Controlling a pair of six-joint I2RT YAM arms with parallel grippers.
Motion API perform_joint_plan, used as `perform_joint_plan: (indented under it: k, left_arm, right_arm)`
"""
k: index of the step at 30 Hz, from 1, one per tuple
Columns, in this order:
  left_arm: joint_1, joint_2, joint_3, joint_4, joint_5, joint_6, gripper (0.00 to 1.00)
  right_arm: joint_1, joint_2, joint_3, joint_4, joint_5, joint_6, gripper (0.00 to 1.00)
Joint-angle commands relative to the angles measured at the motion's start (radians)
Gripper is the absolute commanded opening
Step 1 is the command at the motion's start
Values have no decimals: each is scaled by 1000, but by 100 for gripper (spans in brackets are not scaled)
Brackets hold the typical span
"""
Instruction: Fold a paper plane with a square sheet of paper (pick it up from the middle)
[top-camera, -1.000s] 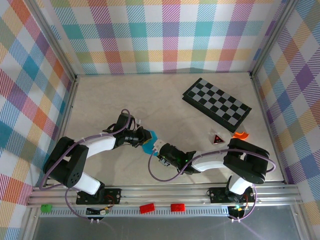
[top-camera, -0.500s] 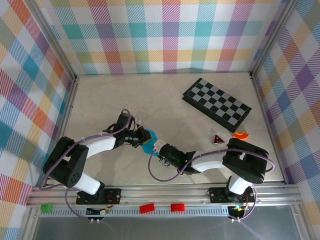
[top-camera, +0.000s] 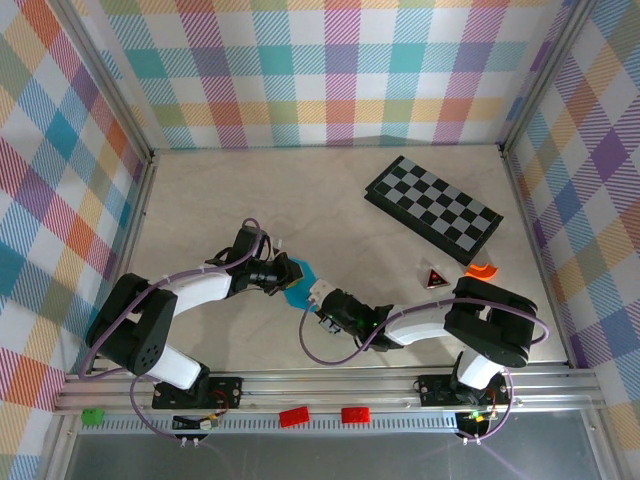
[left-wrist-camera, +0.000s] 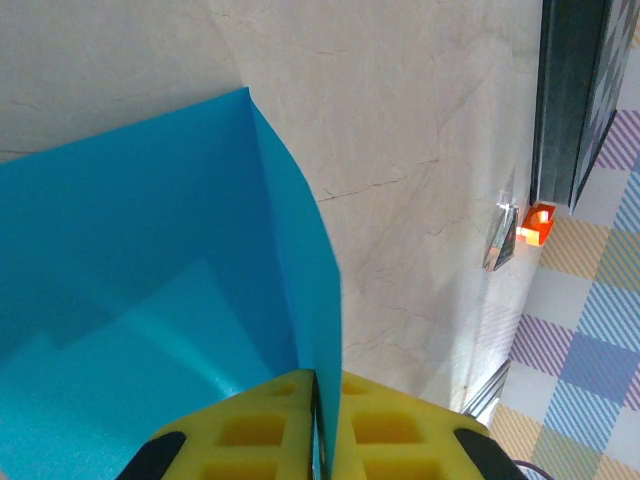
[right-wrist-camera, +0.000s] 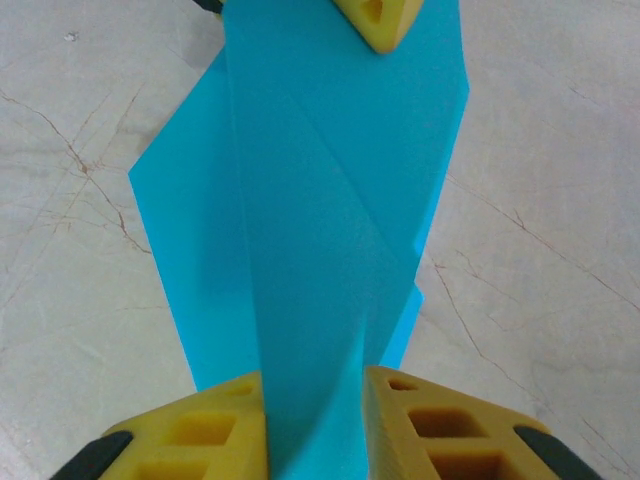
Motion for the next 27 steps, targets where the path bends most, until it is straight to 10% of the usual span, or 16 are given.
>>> perform_joint_plan:
  k: [1, 10, 18, 27]
  left_arm:
    - [7, -7, 10, -1, 4, -4, 9]
    - [7, -15, 5, -2, -8, -3, 16]
    - [8, -201, -20, -24, -131, -30, 100]
    - [7, -478, 19, -247, -506, -125, 100]
  right_arm:
    - [4, -19, -18, 50, -16, 19, 21]
    - [4, -15, -15, 40, -33, 42, 15]
    - [-27, 18, 12, 14, -3, 186, 12]
    - [-39, 26, 50, -88, 4, 302, 11]
